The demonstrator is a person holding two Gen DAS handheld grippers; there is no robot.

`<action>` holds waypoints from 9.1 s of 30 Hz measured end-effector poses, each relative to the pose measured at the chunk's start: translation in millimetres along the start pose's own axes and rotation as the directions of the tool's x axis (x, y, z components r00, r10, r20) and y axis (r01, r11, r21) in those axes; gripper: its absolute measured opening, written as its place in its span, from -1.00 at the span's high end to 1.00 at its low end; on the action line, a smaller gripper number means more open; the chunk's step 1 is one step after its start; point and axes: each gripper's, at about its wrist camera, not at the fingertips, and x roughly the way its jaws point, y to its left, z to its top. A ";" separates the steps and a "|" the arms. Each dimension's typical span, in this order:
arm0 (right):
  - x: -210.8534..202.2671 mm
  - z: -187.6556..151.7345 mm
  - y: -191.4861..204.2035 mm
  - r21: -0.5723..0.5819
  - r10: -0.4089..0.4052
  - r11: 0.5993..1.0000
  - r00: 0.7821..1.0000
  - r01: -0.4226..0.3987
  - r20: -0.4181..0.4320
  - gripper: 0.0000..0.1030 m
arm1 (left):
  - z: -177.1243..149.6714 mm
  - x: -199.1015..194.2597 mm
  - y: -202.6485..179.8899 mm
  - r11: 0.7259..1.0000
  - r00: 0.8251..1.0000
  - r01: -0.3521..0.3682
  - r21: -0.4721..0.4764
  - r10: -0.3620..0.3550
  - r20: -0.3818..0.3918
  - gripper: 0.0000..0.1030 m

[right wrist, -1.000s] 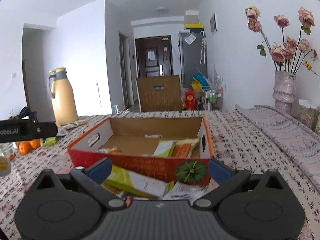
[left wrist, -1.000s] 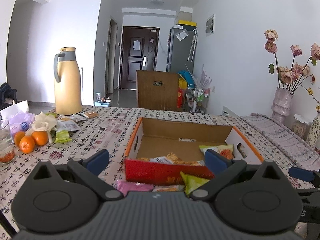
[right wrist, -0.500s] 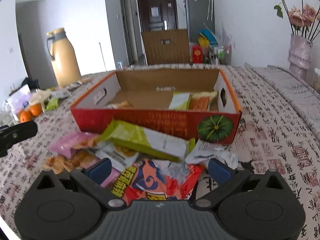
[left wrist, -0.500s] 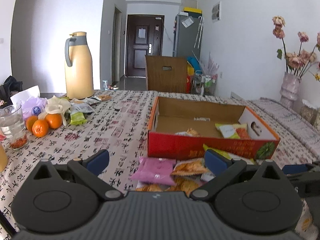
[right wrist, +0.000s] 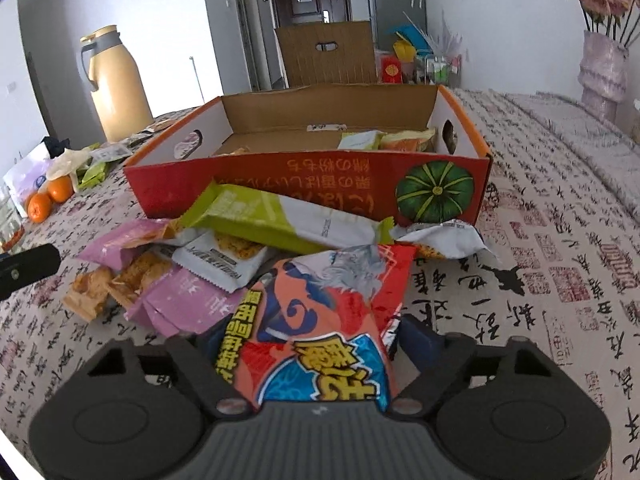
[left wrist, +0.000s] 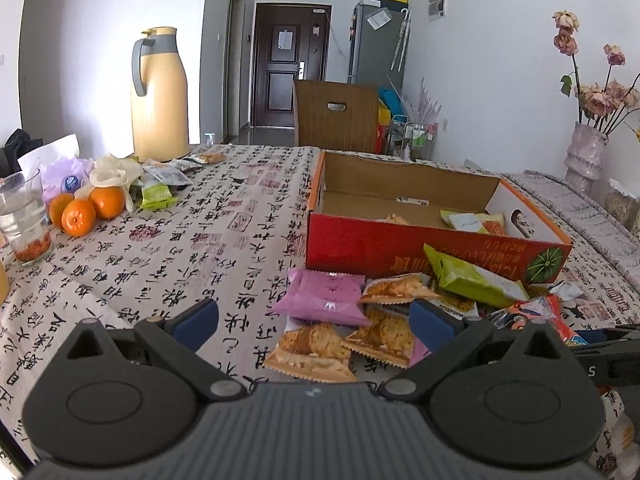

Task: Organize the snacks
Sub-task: 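Grasp the colourful printed chip bag with the right tool while the left tool grasps a cracker packet, then carry the chip bag and cracker packet over the box and lower them, then open both tools to release the packets inside the box, then withdraw both open tools from the box toward the snack pile, then grasp the silver-white foil packet with the right tool while the left tool grasps the pink cake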

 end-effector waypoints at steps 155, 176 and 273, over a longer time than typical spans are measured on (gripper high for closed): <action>60.4 124.0 -68.4 0.087 -0.049 0.996 0.944 0.022 0.327 -0.96 | 108.6 143.7 -80.8 0.999 0.997 -0.011 0.030 0.009 0.075 -1.00; 45.0 125.9 -68.6 0.095 -0.067 0.995 0.930 0.035 0.361 -1.00 | 112.8 136.5 -81.3 1.000 0.998 -0.026 0.017 0.025 0.061 -1.00; 34.1 19.7 -78.0 0.061 -0.198 0.979 0.974 0.192 0.114 -0.24 | -11.8 56.4 -16.3 0.997 0.996 0.070 -0.037 -0.072 -0.048 -1.00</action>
